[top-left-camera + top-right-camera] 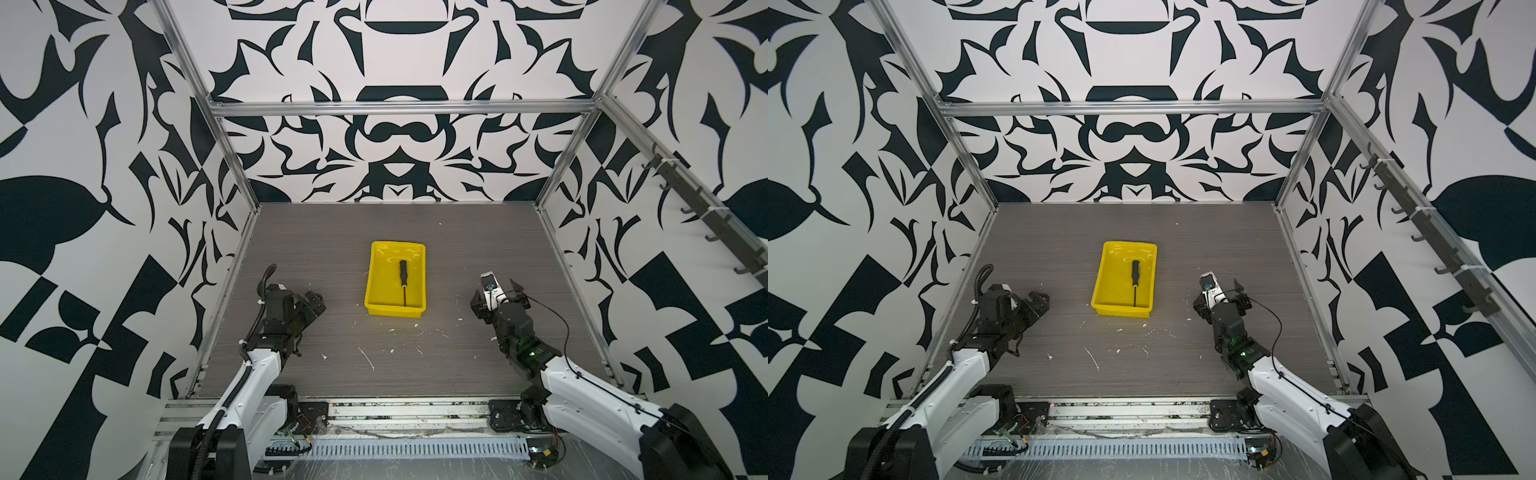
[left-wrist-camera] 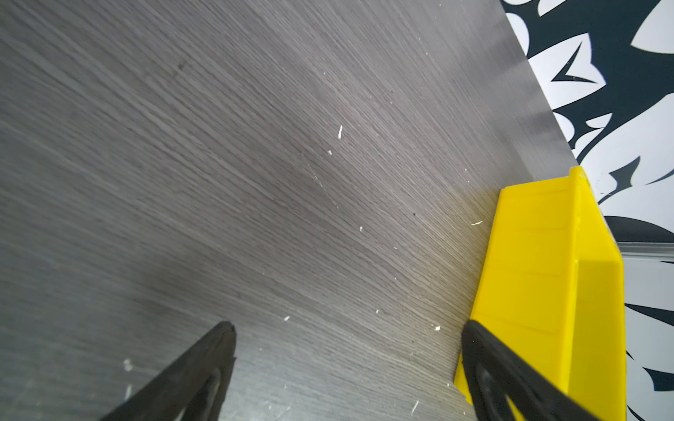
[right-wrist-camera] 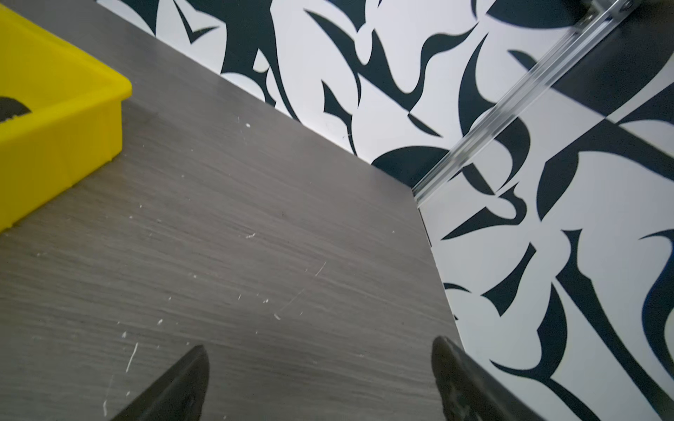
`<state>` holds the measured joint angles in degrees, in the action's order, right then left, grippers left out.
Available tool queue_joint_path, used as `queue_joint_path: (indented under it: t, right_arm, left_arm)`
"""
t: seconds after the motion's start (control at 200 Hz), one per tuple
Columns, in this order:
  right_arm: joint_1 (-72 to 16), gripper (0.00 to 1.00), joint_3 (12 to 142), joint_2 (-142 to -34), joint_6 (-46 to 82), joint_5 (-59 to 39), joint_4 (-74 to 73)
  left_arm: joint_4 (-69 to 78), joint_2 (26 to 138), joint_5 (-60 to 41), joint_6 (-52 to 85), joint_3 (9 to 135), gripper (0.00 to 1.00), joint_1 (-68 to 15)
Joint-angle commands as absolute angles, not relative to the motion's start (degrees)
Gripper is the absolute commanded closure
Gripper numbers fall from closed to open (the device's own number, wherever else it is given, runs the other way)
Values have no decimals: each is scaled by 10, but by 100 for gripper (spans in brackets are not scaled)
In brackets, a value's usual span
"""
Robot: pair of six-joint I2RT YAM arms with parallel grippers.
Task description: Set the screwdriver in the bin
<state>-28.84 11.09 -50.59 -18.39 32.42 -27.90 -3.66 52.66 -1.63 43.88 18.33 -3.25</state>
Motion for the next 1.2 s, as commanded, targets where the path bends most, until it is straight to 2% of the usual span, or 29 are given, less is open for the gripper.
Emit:
queue_joint_path:
  t: [0.0,0.145,0.285,0.515,0.68,0.89,1.03,1.06,1.09,1.155,1.195]
  right_arm:
    - [-269,3,93,-552,-192,318,-374]
    - [-237,3,92,-670,-96,289,-501]
    - [-236,3,115,-759,-95,308,-571]
    - [-215,1,143,-786,-88,292,-556]
    - [-161,1,145,-793,-64,224,-555]
    - [-137,8,146,-860,-65,199,-622]
    - [-131,8,143,-868,-51,212,-631]
    - [-128,1,142,-874,-47,210,-638]
    - [-123,1,141,-883,-39,213,-646]
    - [-122,0,150,-917,-38,254,-676]
    - [-122,0,169,-915,-25,284,-636]
  left_arm:
    - [-40,538,-26,437,210,1,-32]
    - [-45,536,-24,439,209,1,-32]
    - [-44,536,-25,438,208,1,-32]
    - [-48,540,-28,439,211,1,-32]
    - [-37,547,-31,438,212,1,-32]
    - [-55,557,-35,435,222,1,-32]
    - [-48,542,-27,439,213,1,-32]
    - [-44,541,-26,439,211,1,-32]
    - [-43,541,-26,439,211,1,-32]
    - [-43,544,-28,439,211,1,-32]
    - [-45,547,-30,440,212,1,-32]
